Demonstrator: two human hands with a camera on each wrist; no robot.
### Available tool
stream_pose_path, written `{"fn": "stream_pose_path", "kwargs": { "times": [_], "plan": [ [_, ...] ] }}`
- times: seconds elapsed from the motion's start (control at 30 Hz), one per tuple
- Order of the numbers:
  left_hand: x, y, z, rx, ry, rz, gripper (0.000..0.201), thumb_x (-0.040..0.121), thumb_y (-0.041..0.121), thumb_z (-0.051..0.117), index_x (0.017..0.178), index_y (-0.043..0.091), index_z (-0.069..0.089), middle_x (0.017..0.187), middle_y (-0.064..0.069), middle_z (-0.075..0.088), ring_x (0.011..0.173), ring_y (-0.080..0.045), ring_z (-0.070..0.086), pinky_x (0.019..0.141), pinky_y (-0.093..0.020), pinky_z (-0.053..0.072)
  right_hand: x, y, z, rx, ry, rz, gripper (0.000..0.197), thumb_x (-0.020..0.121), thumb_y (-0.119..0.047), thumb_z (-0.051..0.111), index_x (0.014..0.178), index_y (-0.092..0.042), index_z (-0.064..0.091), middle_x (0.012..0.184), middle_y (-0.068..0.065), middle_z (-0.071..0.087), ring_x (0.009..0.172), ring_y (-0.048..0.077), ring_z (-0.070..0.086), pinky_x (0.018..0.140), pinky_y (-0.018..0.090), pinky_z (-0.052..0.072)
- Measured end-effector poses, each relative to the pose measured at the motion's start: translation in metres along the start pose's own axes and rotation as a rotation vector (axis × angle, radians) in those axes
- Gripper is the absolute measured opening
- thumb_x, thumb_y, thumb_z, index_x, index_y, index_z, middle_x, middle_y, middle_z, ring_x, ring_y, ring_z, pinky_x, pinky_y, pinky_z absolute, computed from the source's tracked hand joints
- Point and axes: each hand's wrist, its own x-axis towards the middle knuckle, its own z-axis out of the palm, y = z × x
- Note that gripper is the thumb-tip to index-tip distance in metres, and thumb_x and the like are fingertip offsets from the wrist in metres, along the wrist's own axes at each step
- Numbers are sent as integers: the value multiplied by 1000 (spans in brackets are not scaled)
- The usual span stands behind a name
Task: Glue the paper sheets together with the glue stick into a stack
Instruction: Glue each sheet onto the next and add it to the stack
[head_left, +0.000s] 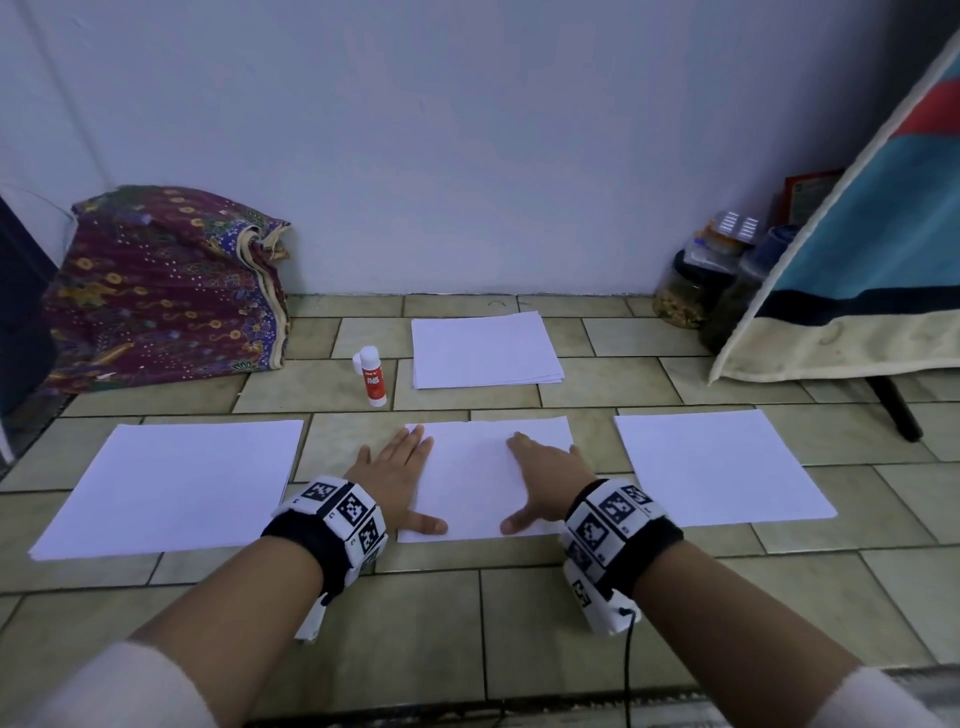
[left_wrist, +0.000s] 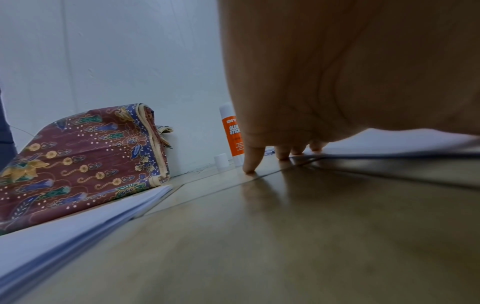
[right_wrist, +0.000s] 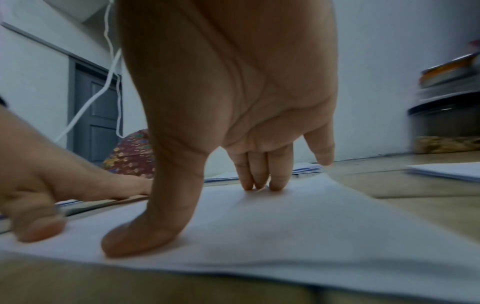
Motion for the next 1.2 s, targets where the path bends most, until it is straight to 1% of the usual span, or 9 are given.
{"fn": "stream_pose_path", "kwargs": {
  "times": [0.13, 0.27, 0.47, 0.57, 0.73, 0.83, 1.0, 1.1, 1.2],
  "plan": [
    [-1, -1, 0, -1, -12, 5, 114, 81, 71, 49, 151, 10, -16, 158, -4, -25, 147, -18, -19, 117, -55, 5, -6, 40, -7, 52, 7, 94, 115, 63, -50, 83, 148, -14, 14, 146, -2, 41, 131, 20, 43, 113, 52, 20],
    [1, -2, 2, -5, -28, 10, 117, 77, 77, 45, 151, 10, -17, 158, -4, -26, 146, -19, -20, 117, -55, 4, -14, 59, -16, 25, -25, 204, 105, 63, -41, 85, 143, -11, 24, 135, 1, 51, 127, 23, 48, 115, 53, 14],
    [1, 0, 2, -4, -18, -7, 115, 81, 71, 51, 151, 10, -16, 158, -4, -25, 146, -19, -20, 117, -55, 4, -7, 4, -18, -27, -26, -73, 109, 77, -30, 78, 153, -10, 3, 161, 4, 2, 146, 24, 17, 118, 42, 9],
    [2, 2, 2, -2, -8, -16, 114, 82, 69, 53, 151, 10, -15, 158, -4, -24, 147, -18, -19, 118, -55, 5, 2, -19, -14, 1, -53, -173, 98, 82, -33, 73, 153, -14, 7, 160, 3, 16, 142, 23, 26, 119, 41, 11],
    [1, -3, 4, -4, -14, 3, 114, 81, 71, 50, 151, 10, -17, 158, -4, -25, 146, -18, -20, 117, -55, 4, 4, 24, -26, 26, -46, -2, 99, 73, -41, 79, 149, -20, 19, 140, 6, 48, 128, 26, 45, 109, 37, 32],
    [2, -3, 3, -4, -27, 7, 114, 82, 71, 51, 151, 11, -17, 158, -3, -25, 146, -17, -20, 117, -55, 4, 3, 48, -30, 33, -26, 85, 103, 68, -40, 83, 148, -19, 21, 135, 5, 51, 125, 26, 47, 106, 37, 36],
    [-2, -12, -11, 117, -66, 9, 111, 82, 65, 56, 152, 16, -16, 159, 3, -22, 147, -12, -14, 113, -65, 4, 4, 51, -28, -22, 6, 85, 107, 69, -41, 82, 149, -13, 17, 149, 4, 36, 138, 23, 32, 119, 48, 8],
    [-3, -16, -16, 112, -104, 9, 115, 83, 62, 59, 150, 10, -19, 158, -2, -24, 147, -16, -18, 115, -60, -4, 1, 51, -30, 58, -4, 79, 109, 70, -37, 83, 150, -10, 13, 151, 6, 32, 138, 26, 31, 118, 46, 16],
    [1, -19, -12, 50, -129, -31, 124, 80, 65, 60, 147, 4, -25, 156, -9, -30, 145, -21, -24, 117, -56, -4, 2, 51, -30, 97, 6, 88, 103, 67, -35, 85, 144, -10, 21, 137, 9, 49, 129, 29, 41, 109, 40, 32]
  ]
}}
